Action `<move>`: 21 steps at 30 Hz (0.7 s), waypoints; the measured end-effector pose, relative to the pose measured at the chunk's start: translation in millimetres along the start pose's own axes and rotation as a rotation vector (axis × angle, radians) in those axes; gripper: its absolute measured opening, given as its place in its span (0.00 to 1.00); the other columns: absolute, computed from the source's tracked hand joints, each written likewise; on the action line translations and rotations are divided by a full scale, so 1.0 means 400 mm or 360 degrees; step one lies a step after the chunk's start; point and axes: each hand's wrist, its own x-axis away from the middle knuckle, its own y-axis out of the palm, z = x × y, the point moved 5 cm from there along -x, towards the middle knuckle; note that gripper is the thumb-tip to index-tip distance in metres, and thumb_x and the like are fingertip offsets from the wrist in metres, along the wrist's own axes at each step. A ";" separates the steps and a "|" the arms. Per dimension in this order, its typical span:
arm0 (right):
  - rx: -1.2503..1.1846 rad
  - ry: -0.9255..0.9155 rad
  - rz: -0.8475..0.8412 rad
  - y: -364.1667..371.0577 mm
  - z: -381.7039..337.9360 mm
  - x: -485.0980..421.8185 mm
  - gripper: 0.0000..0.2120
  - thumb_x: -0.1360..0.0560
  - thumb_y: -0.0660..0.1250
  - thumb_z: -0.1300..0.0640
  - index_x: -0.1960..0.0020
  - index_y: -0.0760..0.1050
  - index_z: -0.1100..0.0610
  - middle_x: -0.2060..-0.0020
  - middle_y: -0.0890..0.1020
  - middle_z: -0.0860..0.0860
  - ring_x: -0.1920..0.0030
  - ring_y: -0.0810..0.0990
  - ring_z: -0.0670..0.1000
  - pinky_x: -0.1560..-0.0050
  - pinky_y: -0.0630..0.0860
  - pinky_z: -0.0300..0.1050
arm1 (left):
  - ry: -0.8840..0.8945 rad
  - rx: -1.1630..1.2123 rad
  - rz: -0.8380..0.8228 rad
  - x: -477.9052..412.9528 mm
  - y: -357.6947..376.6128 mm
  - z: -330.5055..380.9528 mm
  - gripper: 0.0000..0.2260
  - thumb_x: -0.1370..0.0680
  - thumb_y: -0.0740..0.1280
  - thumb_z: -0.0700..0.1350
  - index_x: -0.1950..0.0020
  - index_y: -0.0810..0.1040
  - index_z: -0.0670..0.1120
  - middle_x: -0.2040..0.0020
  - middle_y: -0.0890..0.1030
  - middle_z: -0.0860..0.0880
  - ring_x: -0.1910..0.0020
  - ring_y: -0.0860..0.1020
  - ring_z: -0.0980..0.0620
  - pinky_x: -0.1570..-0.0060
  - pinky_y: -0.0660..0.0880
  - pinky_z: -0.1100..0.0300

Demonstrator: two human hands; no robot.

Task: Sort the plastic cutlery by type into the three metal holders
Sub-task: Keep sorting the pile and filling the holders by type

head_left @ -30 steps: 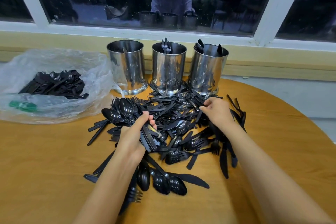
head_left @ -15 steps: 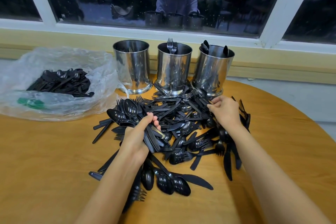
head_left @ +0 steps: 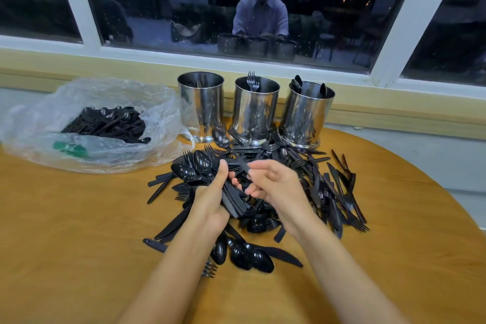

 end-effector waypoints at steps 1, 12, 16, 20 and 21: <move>-0.0015 -0.0012 0.0011 0.015 0.004 0.009 0.07 0.22 0.66 0.63 0.44 0.78 0.60 0.63 0.82 0.54 0.66 0.81 0.46 0.63 0.77 0.35 | -0.0004 0.0013 0.0013 0.003 -0.003 0.003 0.15 0.24 0.70 0.53 0.57 0.78 0.40 0.67 0.77 0.47 0.67 0.76 0.51 0.57 0.78 0.53; 0.0316 -0.0249 0.0255 0.059 0.013 0.026 0.01 0.25 0.71 0.60 0.54 0.81 0.56 0.64 0.83 0.47 0.64 0.78 0.40 0.64 0.73 0.33 | 0.0070 -0.0006 0.0041 0.004 -0.004 0.029 0.29 0.37 0.67 0.65 0.53 0.78 0.40 0.59 0.82 0.45 0.59 0.82 0.46 0.54 0.80 0.48; 0.0585 -0.0449 0.0081 0.089 0.015 0.025 0.02 0.27 0.73 0.61 0.55 0.83 0.55 0.64 0.81 0.46 0.65 0.74 0.41 0.61 0.72 0.32 | 0.0034 0.0046 -0.0041 0.006 0.007 0.049 0.18 0.32 0.74 0.57 0.58 0.79 0.42 0.66 0.79 0.49 0.65 0.77 0.52 0.64 0.79 0.55; 0.0708 -0.0624 -0.0152 0.096 -0.004 0.014 0.05 0.27 0.73 0.60 0.55 0.85 0.51 0.60 0.80 0.47 0.59 0.76 0.43 0.57 0.71 0.35 | -0.0013 -0.0089 -0.0152 -0.001 -0.005 0.075 0.07 0.26 0.73 0.44 0.55 0.82 0.39 0.64 0.78 0.45 0.67 0.78 0.50 0.70 0.79 0.57; 0.0650 -0.0642 -0.0134 0.087 -0.016 0.004 0.06 0.26 0.72 0.59 0.55 0.85 0.49 0.59 0.80 0.47 0.58 0.77 0.44 0.57 0.73 0.37 | 0.0025 -0.0144 -0.0206 0.000 -0.006 0.088 0.07 0.25 0.71 0.43 0.55 0.83 0.39 0.64 0.78 0.45 0.68 0.78 0.49 0.71 0.79 0.57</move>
